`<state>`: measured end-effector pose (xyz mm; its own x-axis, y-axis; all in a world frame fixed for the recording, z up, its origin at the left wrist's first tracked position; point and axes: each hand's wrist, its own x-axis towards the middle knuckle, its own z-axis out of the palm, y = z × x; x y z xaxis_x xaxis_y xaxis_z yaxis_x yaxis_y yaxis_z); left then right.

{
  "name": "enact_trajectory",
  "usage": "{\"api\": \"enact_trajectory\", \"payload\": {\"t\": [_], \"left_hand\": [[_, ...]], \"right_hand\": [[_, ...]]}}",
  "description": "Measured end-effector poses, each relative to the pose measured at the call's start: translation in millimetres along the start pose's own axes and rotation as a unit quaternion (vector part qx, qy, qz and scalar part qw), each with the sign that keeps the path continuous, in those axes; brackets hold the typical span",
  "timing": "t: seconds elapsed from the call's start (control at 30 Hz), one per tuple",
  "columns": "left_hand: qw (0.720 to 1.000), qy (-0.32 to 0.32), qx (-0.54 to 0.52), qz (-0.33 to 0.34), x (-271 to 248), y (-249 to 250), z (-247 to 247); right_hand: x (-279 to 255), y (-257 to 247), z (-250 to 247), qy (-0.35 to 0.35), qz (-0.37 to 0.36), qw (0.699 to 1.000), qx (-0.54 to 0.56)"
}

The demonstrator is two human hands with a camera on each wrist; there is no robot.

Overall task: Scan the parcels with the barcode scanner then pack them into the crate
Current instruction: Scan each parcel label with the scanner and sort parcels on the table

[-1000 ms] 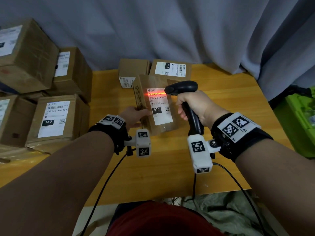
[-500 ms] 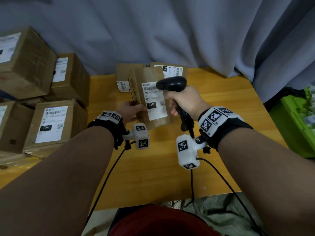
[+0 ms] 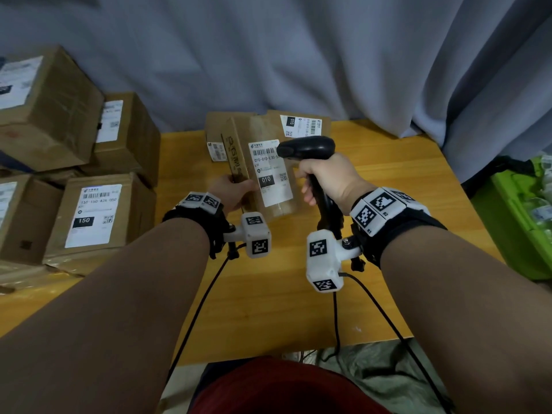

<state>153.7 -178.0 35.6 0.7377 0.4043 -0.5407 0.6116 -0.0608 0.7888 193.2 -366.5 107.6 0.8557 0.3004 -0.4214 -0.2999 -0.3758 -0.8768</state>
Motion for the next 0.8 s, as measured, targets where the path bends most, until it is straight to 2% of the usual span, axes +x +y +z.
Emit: {"api": "enact_trajectory", "payload": {"t": [0.23, 0.33, 0.47, 0.6, 0.73, 0.8], "left_hand": [[1.0, -0.001, -0.005, 0.001, -3.3, -0.2, -1.9], [1.0, -0.006, -0.012, 0.001, -9.2, -0.8, -2.4], [0.999, 0.021, -0.036, 0.01, -27.5, -2.8, -15.7], [0.995, 0.08, -0.052, 0.025, -44.6, -12.2, -60.3], [0.99, 0.123, -0.072, 0.023, -61.6, -26.7, -128.1], [0.987, 0.152, -0.048, 0.021, -71.1, -33.9, -164.7]], "right_hand": [[1.9, 4.8, -0.1, 0.009, -0.011, 1.0, 0.014], [2.2, 11.8, -0.8, 0.003, -0.028, 0.999, -0.015], [5.1, 19.5, 8.3, 0.017, -0.041, 0.999, 0.011], [10.5, 22.6, 39.3, -0.012, -0.022, 0.998, 0.052], [5.9, 12.0, 96.4, -0.067, -0.025, 0.994, 0.079], [3.7, 2.3, 128.8, -0.092, -0.026, 0.992, 0.082]]}}
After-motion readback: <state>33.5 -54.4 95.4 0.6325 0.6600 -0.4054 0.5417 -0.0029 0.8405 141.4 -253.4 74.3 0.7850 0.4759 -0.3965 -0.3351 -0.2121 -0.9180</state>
